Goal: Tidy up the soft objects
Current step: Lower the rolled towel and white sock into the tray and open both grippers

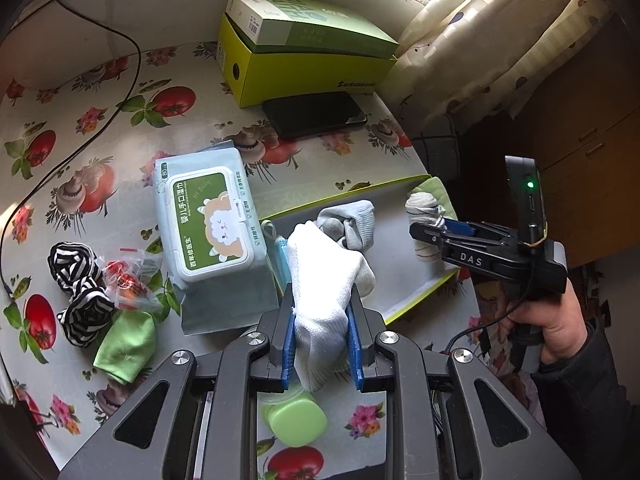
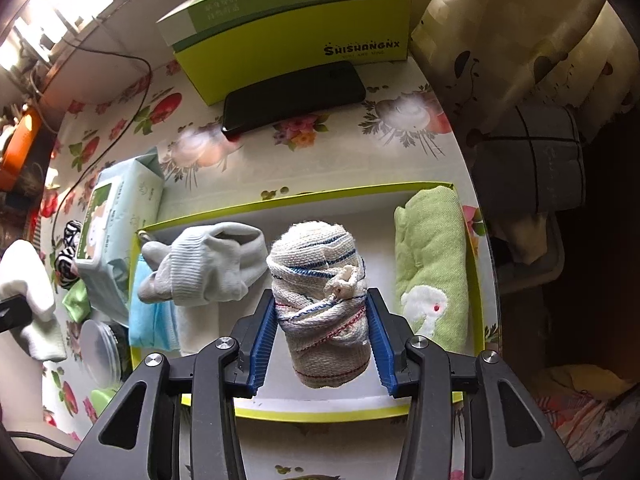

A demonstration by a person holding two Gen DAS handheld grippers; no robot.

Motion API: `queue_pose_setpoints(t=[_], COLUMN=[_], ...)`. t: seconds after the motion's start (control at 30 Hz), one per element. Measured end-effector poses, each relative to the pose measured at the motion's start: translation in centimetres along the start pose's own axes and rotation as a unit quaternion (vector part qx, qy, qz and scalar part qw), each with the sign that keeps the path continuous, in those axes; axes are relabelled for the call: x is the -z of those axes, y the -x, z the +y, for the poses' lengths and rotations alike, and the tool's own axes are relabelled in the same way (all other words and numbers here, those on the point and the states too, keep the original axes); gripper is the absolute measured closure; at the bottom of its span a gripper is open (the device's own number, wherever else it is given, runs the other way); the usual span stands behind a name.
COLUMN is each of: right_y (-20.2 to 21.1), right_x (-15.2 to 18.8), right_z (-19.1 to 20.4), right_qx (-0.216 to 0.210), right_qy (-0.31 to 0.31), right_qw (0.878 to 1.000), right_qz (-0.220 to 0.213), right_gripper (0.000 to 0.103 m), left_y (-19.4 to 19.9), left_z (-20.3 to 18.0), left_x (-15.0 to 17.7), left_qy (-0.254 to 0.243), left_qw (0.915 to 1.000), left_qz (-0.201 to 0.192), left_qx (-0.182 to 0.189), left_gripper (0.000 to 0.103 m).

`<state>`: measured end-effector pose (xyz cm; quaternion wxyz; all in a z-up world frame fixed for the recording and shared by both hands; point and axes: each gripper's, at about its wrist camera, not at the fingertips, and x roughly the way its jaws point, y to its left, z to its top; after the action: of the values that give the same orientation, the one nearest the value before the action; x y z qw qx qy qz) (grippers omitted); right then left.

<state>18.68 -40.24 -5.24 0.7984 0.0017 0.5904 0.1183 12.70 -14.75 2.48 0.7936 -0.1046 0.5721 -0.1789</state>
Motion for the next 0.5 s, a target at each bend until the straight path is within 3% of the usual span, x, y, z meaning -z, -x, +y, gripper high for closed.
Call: queue_pose_setpoints(t=[0.23,0.5], right_y=[-1.2,2.2], right_x=[-0.3,1.3], right_z=[-0.7,-1.1], right_qx=[-0.003,-0.021], right_qy=[-0.008,-0.022], right_qw=[1.000,0.999], right_qz=[0.000,-0.032], right_gripper=[0.055,0.052], left_y=[-0.8,-2.6], left_z=[-1.2,-3.5], left_x=[-0.8,-2.1], left_qy=[-0.014,-0.045], left_qw=[0.9999,0.9988], left_qz=[0.004,0.017], left_qx=[0.001,0.007], left_gripper=[0.081,0.081])
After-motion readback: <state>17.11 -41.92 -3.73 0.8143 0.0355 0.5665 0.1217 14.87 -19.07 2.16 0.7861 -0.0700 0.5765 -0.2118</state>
